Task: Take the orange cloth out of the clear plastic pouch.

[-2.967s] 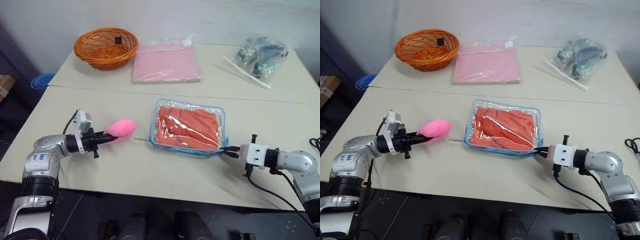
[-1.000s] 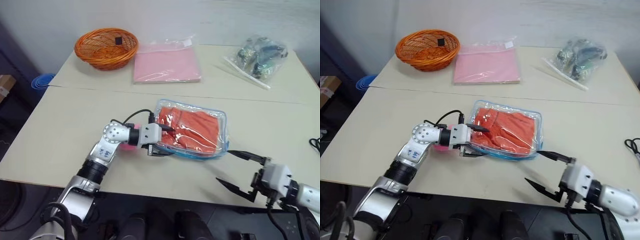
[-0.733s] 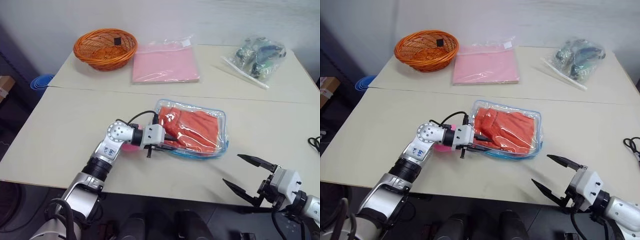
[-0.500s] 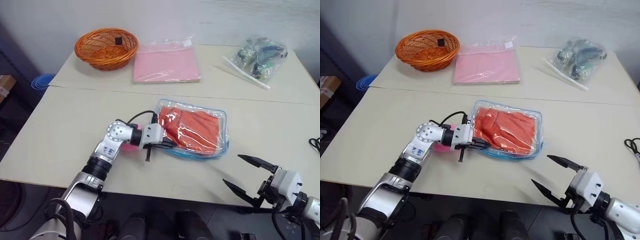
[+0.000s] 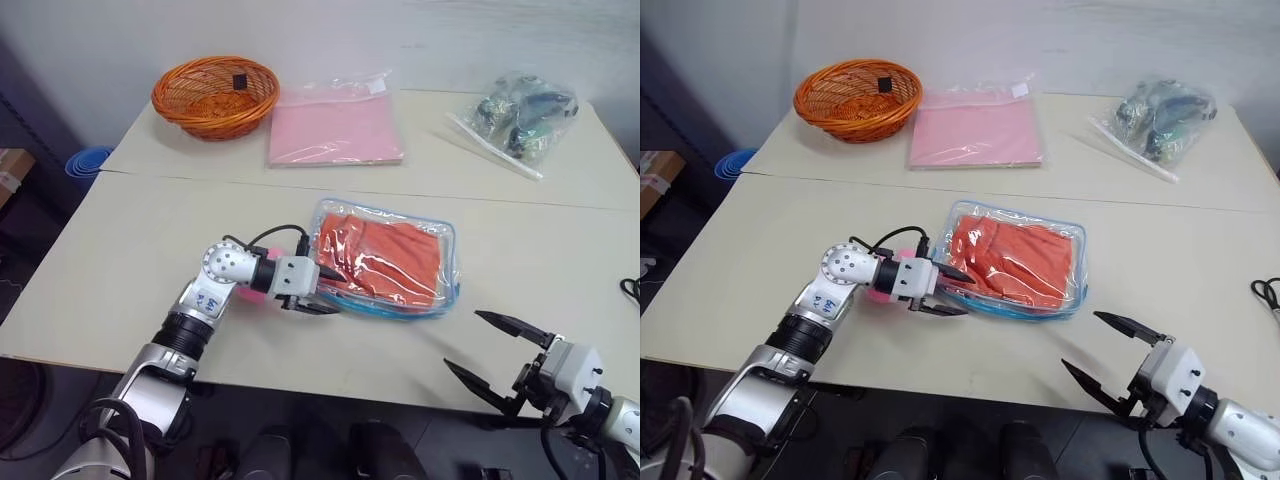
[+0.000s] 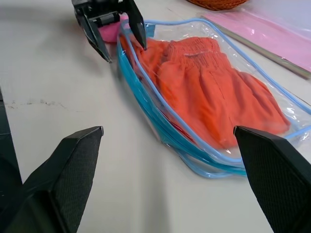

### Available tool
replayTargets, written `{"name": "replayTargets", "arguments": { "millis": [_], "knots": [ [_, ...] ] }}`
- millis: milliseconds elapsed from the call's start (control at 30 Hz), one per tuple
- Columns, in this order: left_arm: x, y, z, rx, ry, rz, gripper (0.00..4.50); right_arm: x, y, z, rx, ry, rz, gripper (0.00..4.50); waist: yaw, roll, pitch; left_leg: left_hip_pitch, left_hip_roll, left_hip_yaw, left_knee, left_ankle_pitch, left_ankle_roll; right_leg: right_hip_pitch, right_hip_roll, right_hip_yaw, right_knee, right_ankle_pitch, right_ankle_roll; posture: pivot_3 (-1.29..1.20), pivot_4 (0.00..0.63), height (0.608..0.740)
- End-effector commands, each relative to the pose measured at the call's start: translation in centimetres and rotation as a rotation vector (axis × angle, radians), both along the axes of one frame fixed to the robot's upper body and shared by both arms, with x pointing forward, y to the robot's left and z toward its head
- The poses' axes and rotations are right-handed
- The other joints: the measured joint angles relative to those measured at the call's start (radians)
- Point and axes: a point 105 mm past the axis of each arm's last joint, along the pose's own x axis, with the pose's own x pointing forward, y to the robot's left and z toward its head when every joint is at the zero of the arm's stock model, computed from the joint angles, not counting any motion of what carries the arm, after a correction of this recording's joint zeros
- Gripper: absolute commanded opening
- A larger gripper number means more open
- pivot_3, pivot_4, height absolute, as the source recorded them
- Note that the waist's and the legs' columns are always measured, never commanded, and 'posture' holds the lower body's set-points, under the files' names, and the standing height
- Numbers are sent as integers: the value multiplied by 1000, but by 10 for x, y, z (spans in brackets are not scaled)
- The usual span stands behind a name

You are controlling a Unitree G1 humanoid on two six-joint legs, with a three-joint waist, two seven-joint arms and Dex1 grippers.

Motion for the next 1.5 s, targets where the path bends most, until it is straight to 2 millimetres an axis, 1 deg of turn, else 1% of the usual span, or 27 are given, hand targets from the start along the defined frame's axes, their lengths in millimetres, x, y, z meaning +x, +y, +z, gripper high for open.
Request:
{"name": "replayTargets", "arguments": {
  "millis": [33,100,133,167,267,400,533,633,767,900,967,1067,1167,1233,1333,1400,1433,1467,1500],
  "knots": [
    [2,-4,1,-38,-6,15,2761,-2,9,8,8,-41,31,4500,0,0,0,0,0,0,0,0,0,0,0,0,0,0,0,0,150,740],
    [2,-7,7,-76,13,15,2761,-1,9,8,10,-44,31,4500,0,0,0,0,0,0,0,0,0,0,0,0,0,0,0,0,150,740],
    [3,-7,8,-84,33,17,2353,-1,10,8,11,-45,30,4500,0,0,0,0,0,0,0,0,0,0,0,0,0,0,0,0,150,740],
    [3,-7,9,-88,44,18,2176,0,10,8,13,-45,29,4500,0,0,0,0,0,0,0,0,0,0,0,0,0,0,0,0,150,740],
    [1,-4,9,-77,74,6,1190,0,11,6,14,-42,30,4500,-1,0,0,0,0,0,0,0,0,0,0,0,1,0,0,0,150,740],
    [0,-4,12,-106,151,17,17,0,12,5,17,-41,32,4500,-1,0,0,0,0,0,0,0,0,0,0,0,1,0,0,0,150,740],
    [2,-8,19,-159,197,47,17,2,14,6,23,-45,38,4500,-1,0,0,0,0,0,0,0,0,0,0,0,1,0,0,0,150,740],
    [6,-13,30,-217,237,76,17,2,22,8,30,-51,65,4500,-1,0,0,0,0,0,0,0,0,0,0,0,1,0,0,0,150,740],
    [9,-19,47,-323,332,104,17,-2,43,13,56,-26,143,4500,-1,0,0,0,0,-1,1,0,0,0,0,0,1,0,0,0,150,740],
    [10,-24,58,-378,406,130,17,-2,66,8,35,31,204,4500,-3,0,0,0,0,-1,1,0,0,0,0,0,1,0,0,0,150,740],
    [10,-26,62,-388,419,135,17,6,73,5,3,40,196,4500,-3,0,0,0,0,-1,1,0,0,0,0,0,1,0,0,0,150,740],
    [7,-28,64,-381,437,122,17,26,78,8,-16,17,156,4500,-4,0,0,0,0,-1,1,0,-1,0,0,0,1,0,0,0,150,740],
    [3,-28,63,-356,446,110,17,38,82,16,-1,-3,141,4500,-2,0,0,-1,0,-1,1,1,-1,-2,0,0,2,0,0,0,150,740],
    [1,-26,59,-326,437,110,17,38,84,17,10,2,159,4500,-1,0,0,-1,0,-1,0,1,-2,-3,0,-1,1,0,0,0,150,740],
    [-2,-21,47,-251,397,102,17,34,83,13,4,26,172,4500,0,0,0,-3,0,-2,1,1,-2,-5,0,-1,1,0,0,0,150,740],
    [-3,-20,42,-233,377,103,482,33,76,10,0,34,147,4500,0,0,0,-4,0,-1,0,1,-1,-5,0,-1,1,0,0,0,150,740],
    [-4,-20,40,-232,380,102,635,31,72,9,-3,36,137,4500,0,0,0,-3,0,-1,1,1,-1,-5,0,-1,1,0,0,0,150,740],
    [-5,-20,39,-232,382,100,889,30,70,9,-5,36,131,4500,1,0,0,-4,0,-1,1,1,-1,-5,0,-1,1,0,0,0,150,740],
    [-7,-21,38,-231,379,95,1256,27,67,7,-7,40,131,4500,0,0,0,-4,0,-1,1,1,-1,-4,0,0,1,0,0,0,150,740]
  ]
}}
